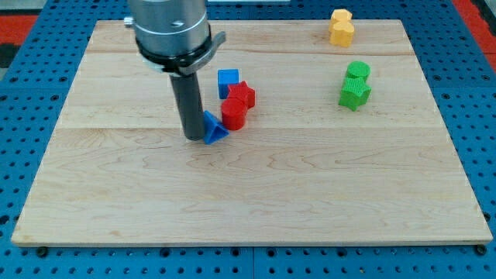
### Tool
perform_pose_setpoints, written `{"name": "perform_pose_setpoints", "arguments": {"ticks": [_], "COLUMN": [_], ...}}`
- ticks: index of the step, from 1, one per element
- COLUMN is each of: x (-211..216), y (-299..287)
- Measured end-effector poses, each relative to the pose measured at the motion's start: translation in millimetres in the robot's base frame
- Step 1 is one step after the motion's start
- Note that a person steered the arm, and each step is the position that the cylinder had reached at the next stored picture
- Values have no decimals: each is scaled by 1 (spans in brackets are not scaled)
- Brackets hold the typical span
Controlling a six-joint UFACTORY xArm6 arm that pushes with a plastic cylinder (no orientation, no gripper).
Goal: Push the green star into the blue cube
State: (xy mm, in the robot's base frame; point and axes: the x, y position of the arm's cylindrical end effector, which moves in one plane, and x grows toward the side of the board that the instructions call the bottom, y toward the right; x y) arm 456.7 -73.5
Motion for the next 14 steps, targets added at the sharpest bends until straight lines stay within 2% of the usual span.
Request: {"name": "perform_pose_setpoints", "arguments": {"ticks": [1, 2, 3, 4, 5, 6, 7, 9, 10, 13, 14], "x": [-5, 39, 40, -9, -47, -47, -61, -73, -115, -188, -182], "y": [30, 41, 153, 235, 261, 290, 276, 180, 183, 158, 90]}}
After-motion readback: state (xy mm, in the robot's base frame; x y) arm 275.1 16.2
